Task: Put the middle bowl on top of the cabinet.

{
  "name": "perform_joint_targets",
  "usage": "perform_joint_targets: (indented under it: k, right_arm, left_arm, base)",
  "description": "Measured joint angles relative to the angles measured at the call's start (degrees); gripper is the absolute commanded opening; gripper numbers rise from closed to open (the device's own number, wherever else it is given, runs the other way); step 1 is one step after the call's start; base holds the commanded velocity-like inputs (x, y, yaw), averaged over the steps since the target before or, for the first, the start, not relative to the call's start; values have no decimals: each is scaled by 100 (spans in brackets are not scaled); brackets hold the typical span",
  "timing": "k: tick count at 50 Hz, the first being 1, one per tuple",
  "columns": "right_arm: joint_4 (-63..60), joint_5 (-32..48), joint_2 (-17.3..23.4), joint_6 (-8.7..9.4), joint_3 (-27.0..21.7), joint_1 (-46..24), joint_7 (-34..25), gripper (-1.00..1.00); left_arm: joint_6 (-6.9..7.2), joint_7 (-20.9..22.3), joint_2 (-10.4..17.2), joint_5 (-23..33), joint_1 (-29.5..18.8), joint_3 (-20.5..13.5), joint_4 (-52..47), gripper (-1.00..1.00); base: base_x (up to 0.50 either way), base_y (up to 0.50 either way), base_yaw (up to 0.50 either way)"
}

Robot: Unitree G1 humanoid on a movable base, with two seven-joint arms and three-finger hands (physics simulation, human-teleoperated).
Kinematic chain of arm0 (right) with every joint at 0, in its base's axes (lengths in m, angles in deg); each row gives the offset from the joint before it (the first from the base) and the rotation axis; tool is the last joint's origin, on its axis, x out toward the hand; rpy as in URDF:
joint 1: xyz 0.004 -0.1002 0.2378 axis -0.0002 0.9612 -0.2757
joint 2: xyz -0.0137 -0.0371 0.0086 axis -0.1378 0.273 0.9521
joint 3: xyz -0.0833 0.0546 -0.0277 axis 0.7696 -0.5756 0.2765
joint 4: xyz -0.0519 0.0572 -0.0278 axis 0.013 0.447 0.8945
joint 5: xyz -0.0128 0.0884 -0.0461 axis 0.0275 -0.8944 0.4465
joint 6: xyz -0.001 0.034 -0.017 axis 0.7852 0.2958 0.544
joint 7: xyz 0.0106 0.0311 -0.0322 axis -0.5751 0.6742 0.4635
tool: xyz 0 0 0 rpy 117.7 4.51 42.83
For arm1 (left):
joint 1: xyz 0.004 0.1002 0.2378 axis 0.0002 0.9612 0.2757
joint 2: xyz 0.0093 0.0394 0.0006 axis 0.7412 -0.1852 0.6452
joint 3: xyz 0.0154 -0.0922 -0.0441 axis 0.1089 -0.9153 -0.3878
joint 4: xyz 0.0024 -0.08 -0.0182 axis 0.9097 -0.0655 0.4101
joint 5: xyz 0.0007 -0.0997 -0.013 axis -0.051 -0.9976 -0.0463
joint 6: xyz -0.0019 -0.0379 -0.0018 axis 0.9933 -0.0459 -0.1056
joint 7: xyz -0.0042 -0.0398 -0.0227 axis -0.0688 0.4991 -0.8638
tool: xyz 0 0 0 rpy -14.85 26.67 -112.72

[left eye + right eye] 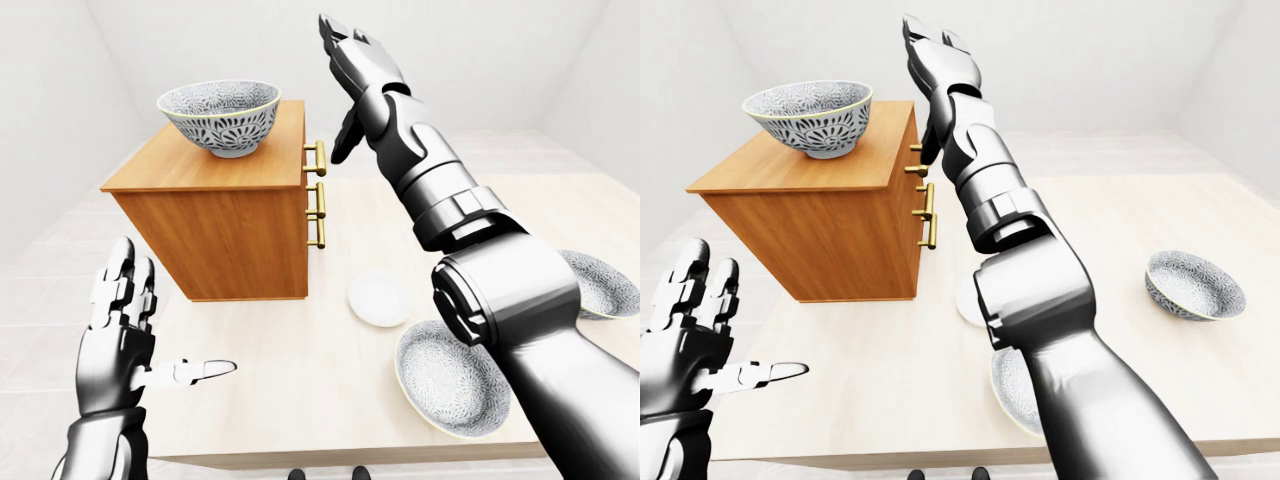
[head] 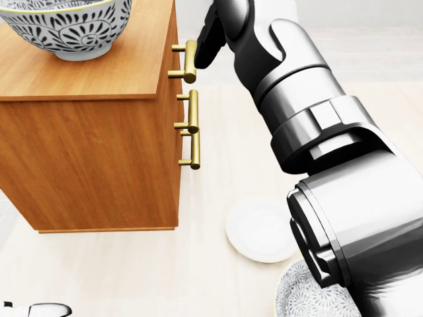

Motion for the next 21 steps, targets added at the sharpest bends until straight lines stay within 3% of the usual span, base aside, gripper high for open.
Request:
perform_joint_targets:
  k: [21]
  right_arm:
    - [167, 177, 247, 0, -22, 196, 180, 100]
  left_arm:
    - [0, -79, 46, 36, -3, 87, -71, 100]
  base:
    - [0, 0, 0]
